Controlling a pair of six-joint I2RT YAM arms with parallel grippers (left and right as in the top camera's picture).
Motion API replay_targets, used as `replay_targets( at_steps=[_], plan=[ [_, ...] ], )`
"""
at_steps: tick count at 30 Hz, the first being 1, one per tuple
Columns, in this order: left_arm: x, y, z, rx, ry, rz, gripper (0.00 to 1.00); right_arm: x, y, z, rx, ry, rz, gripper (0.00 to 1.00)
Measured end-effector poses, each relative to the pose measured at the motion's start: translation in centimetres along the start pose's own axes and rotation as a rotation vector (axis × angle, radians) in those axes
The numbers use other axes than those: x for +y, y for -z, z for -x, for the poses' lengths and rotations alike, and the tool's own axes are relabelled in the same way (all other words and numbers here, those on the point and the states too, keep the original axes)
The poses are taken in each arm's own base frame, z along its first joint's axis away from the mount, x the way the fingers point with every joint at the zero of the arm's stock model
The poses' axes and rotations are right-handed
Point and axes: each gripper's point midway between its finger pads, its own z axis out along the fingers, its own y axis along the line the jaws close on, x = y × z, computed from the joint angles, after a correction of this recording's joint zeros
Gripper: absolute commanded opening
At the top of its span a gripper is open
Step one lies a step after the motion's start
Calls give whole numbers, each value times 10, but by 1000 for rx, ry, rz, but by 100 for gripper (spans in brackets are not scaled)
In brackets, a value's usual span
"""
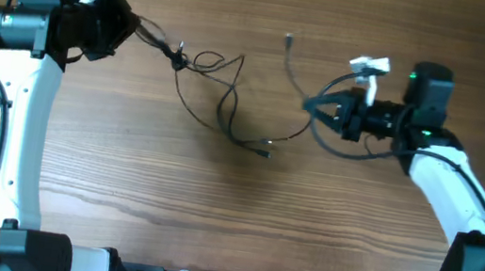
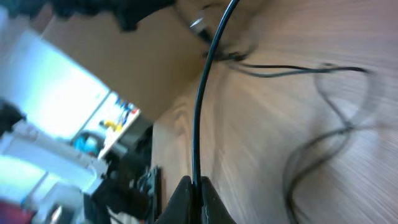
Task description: Untangle cables
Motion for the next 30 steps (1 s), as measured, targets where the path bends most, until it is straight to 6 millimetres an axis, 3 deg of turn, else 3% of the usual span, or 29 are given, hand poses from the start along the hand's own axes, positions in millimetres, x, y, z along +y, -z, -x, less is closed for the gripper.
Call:
replay_targets(
  at_steps=[1,2,3,4,5,8,10,13,15,20,23,27,29,30],
  plan=[
    [-8,-3,-8,13,-3,-6,4,6,-16,-5,31,20,16,38],
    [-17,-7,-20,35,-27,-16,4,-1,-25,-8,41,9,-39,87],
    [-25,-9,-30,54,-48,-25,4,-22,-27,-8,28,-50,-175,100],
    [-31,-11,-38,69,-62,-31,4,-51,-18,-7,-8,-154,-350,100],
    [-32,-11,-41,76,-53,-30,4,-68,-10,-6,-39,-211,-450,100],
    [-26,-11,-46,97,86,-1,4,-81,-1,-4,-80,-272,-530,100],
    [-18,-10,-53,122,271,44,4,-71,-7,-5,-50,-218,-464,100],
    [-9,-9,-65,149,491,109,4,-42,-34,-11,28,-71,-322,76],
    [-5,-8,-73,162,580,147,4,-26,-52,-7,31,-9,-253,76],
    [6,-6,-92,159,727,253,4,13,-89,0,15,-72,-126,68],
    [1,-8,-100,151,710,263,4,13,-110,-22,55,-258,-185,71],
    [2,-8,-100,138,716,272,4,2,-135,-48,92,-376,-244,62],
    [4,-7,-101,137,719,283,4,-9,-143,-47,55,-412,-252,60],
    [5,-7,-102,139,719,288,4,-14,-146,-42,27,-403,-255,54]
  ],
)
